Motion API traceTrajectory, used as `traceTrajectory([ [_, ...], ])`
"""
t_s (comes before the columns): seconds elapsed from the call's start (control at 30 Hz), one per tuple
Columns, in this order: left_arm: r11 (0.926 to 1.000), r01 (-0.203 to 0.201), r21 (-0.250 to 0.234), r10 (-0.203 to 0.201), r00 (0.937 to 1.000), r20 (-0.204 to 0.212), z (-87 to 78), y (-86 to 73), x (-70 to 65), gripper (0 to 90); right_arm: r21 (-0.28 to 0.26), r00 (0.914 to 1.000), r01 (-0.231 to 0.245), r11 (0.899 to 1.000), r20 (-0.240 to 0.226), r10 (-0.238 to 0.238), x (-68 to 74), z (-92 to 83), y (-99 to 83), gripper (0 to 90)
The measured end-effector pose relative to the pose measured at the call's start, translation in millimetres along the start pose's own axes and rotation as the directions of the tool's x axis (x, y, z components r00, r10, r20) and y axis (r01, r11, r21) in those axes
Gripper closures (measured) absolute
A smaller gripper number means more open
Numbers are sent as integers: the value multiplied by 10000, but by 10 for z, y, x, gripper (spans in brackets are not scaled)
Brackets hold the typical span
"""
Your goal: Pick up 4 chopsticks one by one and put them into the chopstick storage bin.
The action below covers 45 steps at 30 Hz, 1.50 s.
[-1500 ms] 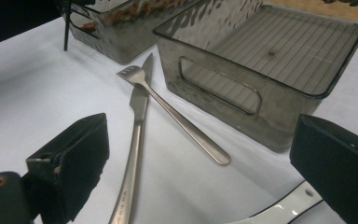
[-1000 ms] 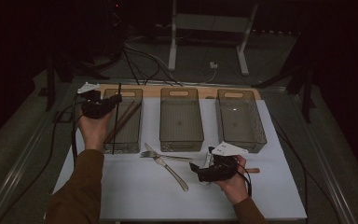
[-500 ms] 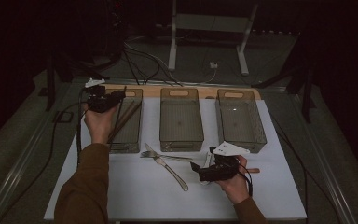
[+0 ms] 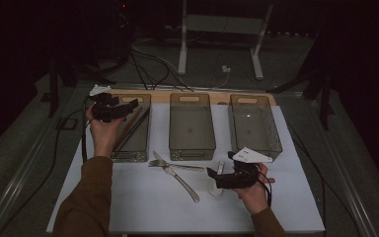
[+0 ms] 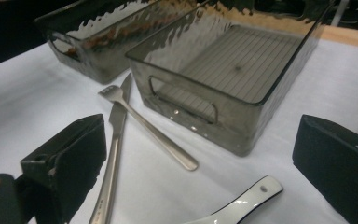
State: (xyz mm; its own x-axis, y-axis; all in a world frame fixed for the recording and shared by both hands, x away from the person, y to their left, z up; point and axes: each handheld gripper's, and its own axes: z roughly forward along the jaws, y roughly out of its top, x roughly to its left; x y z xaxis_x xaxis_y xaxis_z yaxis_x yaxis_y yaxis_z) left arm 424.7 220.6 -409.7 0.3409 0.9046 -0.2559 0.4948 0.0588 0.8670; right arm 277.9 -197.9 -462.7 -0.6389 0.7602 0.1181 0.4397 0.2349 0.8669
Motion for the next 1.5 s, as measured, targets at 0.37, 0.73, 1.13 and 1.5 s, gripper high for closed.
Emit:
traceTrajectory([
  [0.37, 9984, -506, -235, 508, 9987, 58, -169, -79, -54, 6, -527, 9999, 104, 9986, -128, -111, -33, -17, 8, 28],
  [0.73, 9959, -879, -230, 886, 9956, 300, -295, -140, -154, 6, -384, 9996, -106, 9992, -268, 95, -54, -72, 46, 28],
  [1.13, 9937, -1116, -140, 1123, 9913, 693, -469, -257, -250, 6, -150, 9994, -54, 9999, -355, 49, -93, -104, 83, 27],
  [1.5, 9920, -1174, -473, 1218, 9871, 1037, -663, -436, -331, 6, 59, 9994, 11, 10000, -334, -9, -178, -152, 93, 28],
])
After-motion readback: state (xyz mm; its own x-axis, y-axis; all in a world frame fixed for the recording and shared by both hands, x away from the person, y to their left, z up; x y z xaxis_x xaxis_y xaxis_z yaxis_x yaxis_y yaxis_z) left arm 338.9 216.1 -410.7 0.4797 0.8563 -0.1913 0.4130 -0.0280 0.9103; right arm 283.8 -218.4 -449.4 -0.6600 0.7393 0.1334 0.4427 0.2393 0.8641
